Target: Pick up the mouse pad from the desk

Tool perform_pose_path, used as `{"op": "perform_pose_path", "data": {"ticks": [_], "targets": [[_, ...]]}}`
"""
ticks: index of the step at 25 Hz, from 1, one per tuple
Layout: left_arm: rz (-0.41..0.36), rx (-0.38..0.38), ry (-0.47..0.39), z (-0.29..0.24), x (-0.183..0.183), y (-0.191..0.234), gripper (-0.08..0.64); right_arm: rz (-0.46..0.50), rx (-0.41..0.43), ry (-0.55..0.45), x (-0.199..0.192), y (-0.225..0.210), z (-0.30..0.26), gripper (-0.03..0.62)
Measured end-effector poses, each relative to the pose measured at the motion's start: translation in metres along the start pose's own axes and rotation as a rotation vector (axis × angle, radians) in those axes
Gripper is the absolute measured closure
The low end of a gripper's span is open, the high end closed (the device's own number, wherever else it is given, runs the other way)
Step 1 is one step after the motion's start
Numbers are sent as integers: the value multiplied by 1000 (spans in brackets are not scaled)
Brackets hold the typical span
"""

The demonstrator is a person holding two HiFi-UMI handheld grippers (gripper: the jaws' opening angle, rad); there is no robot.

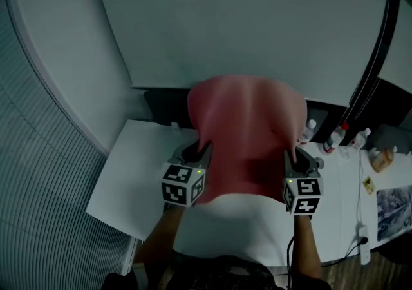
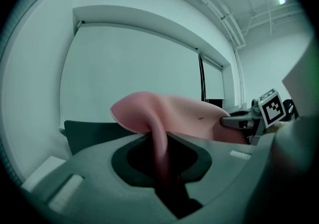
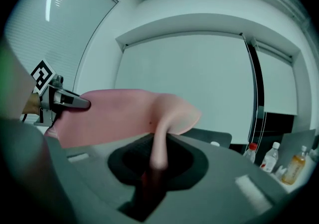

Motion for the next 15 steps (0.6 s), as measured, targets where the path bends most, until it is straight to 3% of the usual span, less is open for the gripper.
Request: {"op": "perform_pose_path", "data": {"ticks": [15], "targets": [[-60,12,-197,-1,80,-7,492,60,-85,-205,72,-12,7,529]]}}
Point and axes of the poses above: the fingertips, and each gripper's own axes: z backward along the fingers, y to its left, x out of its top, the point moved 6 cm from there along z, backward along the fingers, and after that the axes turned 8 degrees about -y, right-handed, at the moved point
